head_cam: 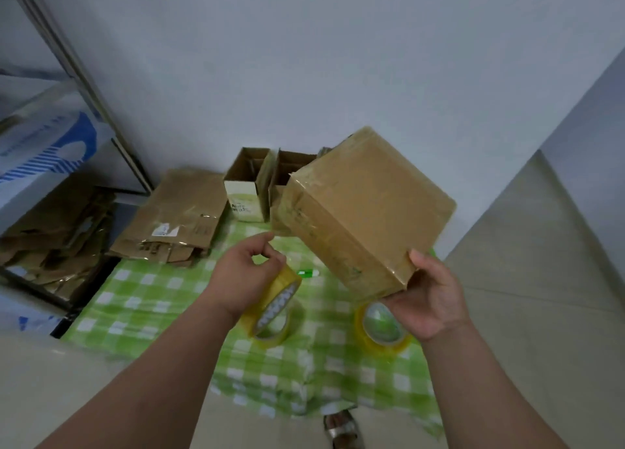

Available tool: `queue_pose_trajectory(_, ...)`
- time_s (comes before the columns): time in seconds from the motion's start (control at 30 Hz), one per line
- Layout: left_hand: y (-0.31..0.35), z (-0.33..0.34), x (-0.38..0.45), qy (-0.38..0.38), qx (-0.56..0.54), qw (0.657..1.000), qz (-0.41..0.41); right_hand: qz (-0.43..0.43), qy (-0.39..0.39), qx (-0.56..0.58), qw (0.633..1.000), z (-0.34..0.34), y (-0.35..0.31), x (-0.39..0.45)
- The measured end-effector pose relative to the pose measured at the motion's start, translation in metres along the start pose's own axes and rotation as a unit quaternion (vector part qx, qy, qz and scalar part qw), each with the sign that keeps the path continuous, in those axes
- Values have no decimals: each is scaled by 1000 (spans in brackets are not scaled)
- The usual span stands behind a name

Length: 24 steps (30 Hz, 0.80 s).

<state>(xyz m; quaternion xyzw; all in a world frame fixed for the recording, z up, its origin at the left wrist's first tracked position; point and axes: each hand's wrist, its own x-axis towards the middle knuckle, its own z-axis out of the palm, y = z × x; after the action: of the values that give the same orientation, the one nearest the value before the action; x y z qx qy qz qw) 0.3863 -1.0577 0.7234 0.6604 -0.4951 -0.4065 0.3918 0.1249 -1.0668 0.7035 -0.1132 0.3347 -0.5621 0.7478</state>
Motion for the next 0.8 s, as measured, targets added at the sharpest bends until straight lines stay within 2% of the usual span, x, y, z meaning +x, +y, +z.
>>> queue_pose_trajectory(0.1,11,22,0,-41,4,999,10,-83,71,-11,994,-12,-9,-6)
queue_pose_trajectory(0.27,27,62,0,-137,-25,990,-3,-189,188,-111,957,-30,-18,-3)
queue_pose_trajectory(0.37,31,84,7,-155,-39,987,-21,-221,236,-176,930,-38,-24,5)
queue_pose_trajectory(0.47,35,104,17,-169,-44,984,-42,-218,284,-283,890,-48,-28,19)
queue_pose_trajectory(0.6,39,129,36,-187,-64,977,-80,-209,304,-407,836,-59,-34,44)
queue_pose_trajectory(0.8,49,163,78,-219,-38,970,-100,-250,275,-490,789,-63,-45,94)
